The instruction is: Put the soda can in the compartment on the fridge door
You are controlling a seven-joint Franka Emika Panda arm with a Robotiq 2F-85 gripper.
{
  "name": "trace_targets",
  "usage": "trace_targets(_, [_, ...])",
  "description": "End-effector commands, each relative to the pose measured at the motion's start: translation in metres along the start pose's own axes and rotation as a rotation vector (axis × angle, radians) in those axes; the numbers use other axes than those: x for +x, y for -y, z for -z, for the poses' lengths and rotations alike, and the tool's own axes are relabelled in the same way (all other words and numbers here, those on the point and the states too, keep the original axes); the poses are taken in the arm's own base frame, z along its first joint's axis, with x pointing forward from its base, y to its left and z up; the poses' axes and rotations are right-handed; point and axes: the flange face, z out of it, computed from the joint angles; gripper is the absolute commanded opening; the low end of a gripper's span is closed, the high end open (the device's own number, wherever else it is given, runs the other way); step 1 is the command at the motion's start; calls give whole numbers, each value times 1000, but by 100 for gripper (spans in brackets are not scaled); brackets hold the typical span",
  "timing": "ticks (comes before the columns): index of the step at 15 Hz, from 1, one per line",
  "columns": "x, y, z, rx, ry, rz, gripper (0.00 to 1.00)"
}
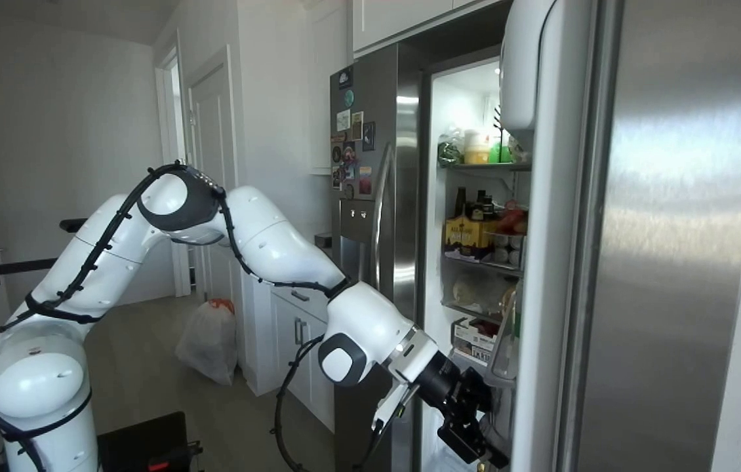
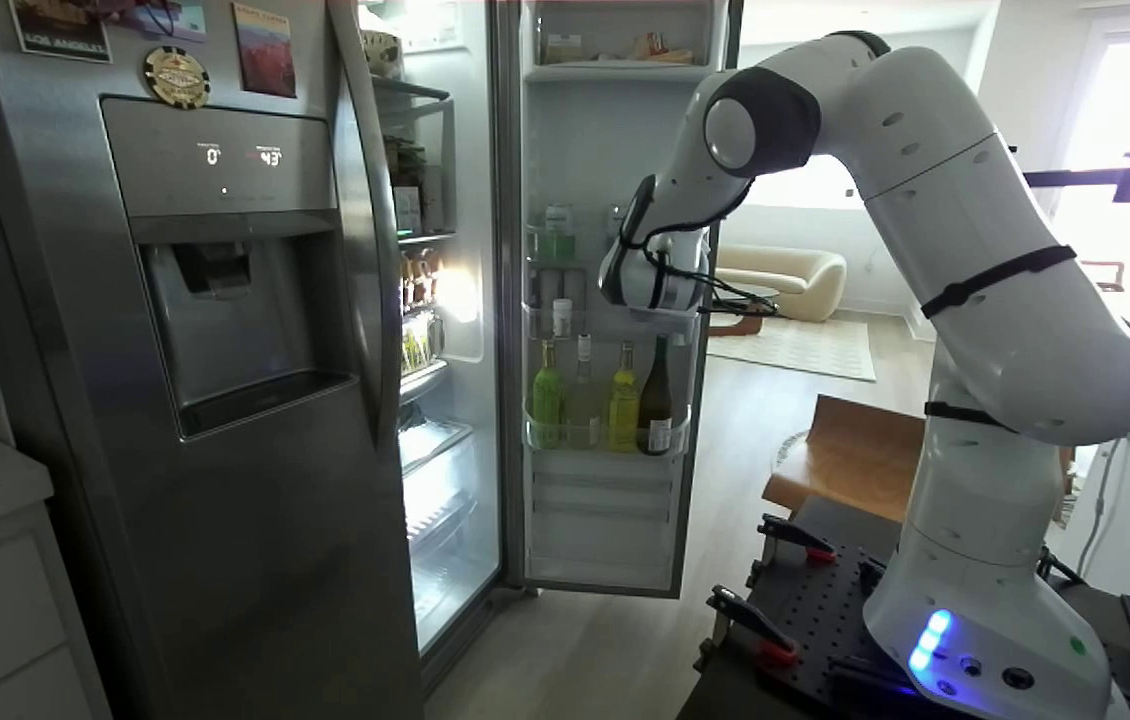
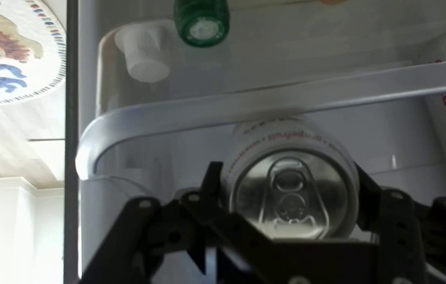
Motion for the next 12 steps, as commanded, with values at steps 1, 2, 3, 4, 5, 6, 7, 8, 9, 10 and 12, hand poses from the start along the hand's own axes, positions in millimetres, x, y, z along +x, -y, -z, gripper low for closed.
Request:
trace_targets(1, [6,6,4,-4,100,-76,49])
trace_targets(2, [15,9,5,-4,129,-95,49])
trace_targets(3, [23,12,6,-6,158,-113,49])
trace_targets(4, [30,15,6,-10,184,-134,49])
trace_targets(5, [39,19,7,-13,213,-160,49])
trace_targets(6, [46,23,8,-16,240,-183,49])
trace_targets(7, [52,28,9,-17,263,-206,49])
trace_targets(8, [57,33,9,-17,283,-229,49])
trace_targets(9, [61,37,8,-18,300,-249,49])
trace_targets(10, [66,39,8,-20,307,-267,49])
trace_targets(12, [70,47,5,-40,309,-280,49])
